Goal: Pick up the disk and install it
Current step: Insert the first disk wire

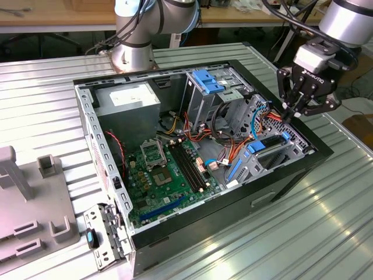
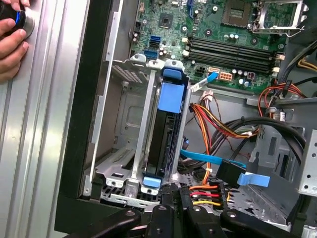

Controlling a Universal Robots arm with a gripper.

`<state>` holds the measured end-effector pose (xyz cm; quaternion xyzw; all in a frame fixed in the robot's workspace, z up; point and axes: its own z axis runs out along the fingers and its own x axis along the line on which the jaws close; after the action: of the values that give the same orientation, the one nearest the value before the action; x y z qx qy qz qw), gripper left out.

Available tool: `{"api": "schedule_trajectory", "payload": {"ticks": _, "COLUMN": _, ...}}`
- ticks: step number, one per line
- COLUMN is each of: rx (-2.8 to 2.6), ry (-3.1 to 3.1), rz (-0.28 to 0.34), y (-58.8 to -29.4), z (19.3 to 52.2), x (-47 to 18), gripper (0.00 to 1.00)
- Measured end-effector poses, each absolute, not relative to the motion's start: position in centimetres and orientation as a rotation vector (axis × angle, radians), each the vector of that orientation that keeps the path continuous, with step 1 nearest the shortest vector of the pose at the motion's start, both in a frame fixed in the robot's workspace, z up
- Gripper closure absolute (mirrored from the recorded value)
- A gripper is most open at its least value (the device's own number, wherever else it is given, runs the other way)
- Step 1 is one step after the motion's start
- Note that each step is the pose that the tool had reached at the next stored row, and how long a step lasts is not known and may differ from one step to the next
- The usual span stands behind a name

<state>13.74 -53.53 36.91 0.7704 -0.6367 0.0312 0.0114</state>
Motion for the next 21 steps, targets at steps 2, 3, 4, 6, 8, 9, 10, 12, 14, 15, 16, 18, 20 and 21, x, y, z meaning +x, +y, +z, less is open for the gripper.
{"api": "schedule_trajectory", "payload": {"ticks": 2, "rx": 2.389, "ry": -2.002, "rz": 0.097, "y": -53.5, "z": 36.9, "x": 13.6, "gripper": 0.83}}
{"api": "schedule_trajectory", "payload": {"ticks": 3, "rx": 2.377, "ry": -2.016, "rz": 0.097, "y": -53.5, "z": 36.9, "x": 13.5, "gripper": 0.83}}
{"api": "schedule_trajectory", "payload": {"ticks": 4, "rx": 2.368, "ry": -2.025, "rz": 0.097, "y": -53.5, "z": 36.8, "x": 13.4, "gripper": 0.83}}
{"api": "schedule_trajectory", "payload": {"ticks": 6, "rx": 2.352, "ry": -2.044, "rz": 0.096, "y": -53.5, "z": 36.8, "x": 13.3, "gripper": 0.83}}
{"api": "schedule_trajectory", "payload": {"ticks": 8, "rx": 2.335, "ry": -2.062, "rz": 0.096, "y": -53.5, "z": 36.7, "x": 13.1, "gripper": 0.83}}
{"api": "schedule_trajectory", "payload": {"ticks": 9, "rx": 2.331, "ry": -2.067, "rz": 0.096, "y": -53.5, "z": 36.7, "x": 13.0, "gripper": 0.83}}
{"api": "schedule_trajectory", "payload": {"ticks": 10, "rx": 2.324, "ry": -2.074, "rz": 0.096, "y": -53.5, "z": 36.6, "x": 12.9, "gripper": 0.83}}
{"api": "schedule_trajectory", "payload": {"ticks": 12, "rx": 2.187, "ry": -2.213, "rz": 0.093, "y": -53.5, "z": 36.1, "x": 12.2, "gripper": 0.83}}
{"api": "schedule_trajectory", "payload": {"ticks": 14, "rx": 2.19, "ry": -2.211, "rz": 0.092, "y": -53.6, "z": 35.9, "x": 11.9, "gripper": 0.83}}
{"api": "schedule_trajectory", "payload": {"ticks": 15, "rx": 2.191, "ry": -2.212, "rz": 0.09, "y": -53.7, "z": 35.8, "x": 11.9, "gripper": 0.83}}
{"api": "schedule_trajectory", "payload": {"ticks": 16, "rx": 2.194, "ry": -2.214, "rz": 0.084, "y": -53.9, "z": 35.8, "x": 11.8, "gripper": 0.83}}
{"api": "schedule_trajectory", "payload": {"ticks": 18, "rx": 2.209, "ry": -2.231, "rz": 0.05, "y": -54.3, "z": 35.7, "x": 11.8, "gripper": 0.83}}
{"api": "schedule_trajectory", "payload": {"ticks": 20, "rx": 2.222, "ry": -2.245, "rz": 0.021, "y": -54.8, "z": 35.7, "x": 11.8, "gripper": 0.83}}
{"api": "schedule_trajectory", "payload": {"ticks": 21, "rx": 2.231, "ry": -2.253, "rz": 0.002, "y": -55.2, "z": 35.6, "x": 11.8, "gripper": 0.83}}
